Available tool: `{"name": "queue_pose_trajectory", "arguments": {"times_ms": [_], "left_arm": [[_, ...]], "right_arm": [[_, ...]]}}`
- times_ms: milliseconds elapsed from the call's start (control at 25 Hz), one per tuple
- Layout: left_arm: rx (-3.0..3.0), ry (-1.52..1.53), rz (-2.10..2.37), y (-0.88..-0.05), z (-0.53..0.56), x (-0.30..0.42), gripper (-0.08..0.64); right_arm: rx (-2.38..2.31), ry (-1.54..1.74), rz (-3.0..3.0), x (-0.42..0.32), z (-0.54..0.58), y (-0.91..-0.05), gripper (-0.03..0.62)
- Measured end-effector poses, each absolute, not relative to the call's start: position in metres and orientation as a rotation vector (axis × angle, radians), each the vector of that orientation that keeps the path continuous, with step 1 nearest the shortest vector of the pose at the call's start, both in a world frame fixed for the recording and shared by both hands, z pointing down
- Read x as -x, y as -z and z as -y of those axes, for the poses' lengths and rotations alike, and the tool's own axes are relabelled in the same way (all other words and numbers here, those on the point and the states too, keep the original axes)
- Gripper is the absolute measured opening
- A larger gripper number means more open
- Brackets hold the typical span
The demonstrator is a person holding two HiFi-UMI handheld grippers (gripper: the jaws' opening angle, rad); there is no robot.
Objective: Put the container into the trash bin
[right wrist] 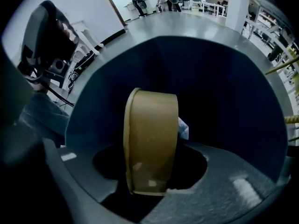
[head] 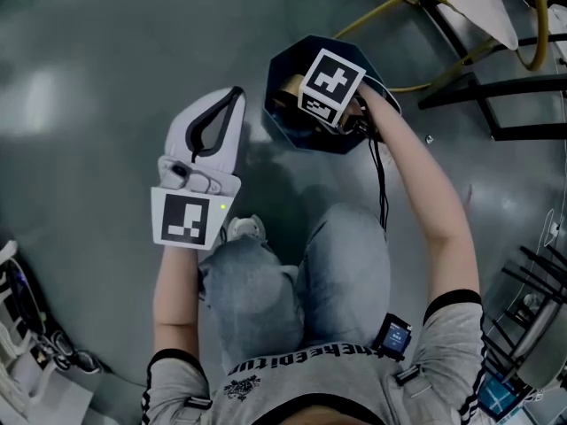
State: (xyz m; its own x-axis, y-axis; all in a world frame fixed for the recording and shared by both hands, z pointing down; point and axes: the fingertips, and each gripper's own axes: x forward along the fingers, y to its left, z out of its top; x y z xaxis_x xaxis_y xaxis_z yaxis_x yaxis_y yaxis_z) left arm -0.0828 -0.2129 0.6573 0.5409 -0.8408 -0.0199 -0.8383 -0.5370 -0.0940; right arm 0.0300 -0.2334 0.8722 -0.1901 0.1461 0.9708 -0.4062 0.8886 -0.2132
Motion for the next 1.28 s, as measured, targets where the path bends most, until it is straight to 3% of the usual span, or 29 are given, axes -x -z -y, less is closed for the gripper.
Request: {"name": "queue_pose_trajectory", "arguments": {"times_ms": [1280], "left_arm": [[2.676, 0.074, -1.427, -0.665, 0.214, 0.07, 0.02]], "right_arm": [[-0.221, -0.541, 1.697, -0.031, 0.247, -0.919, 0.238]]}}
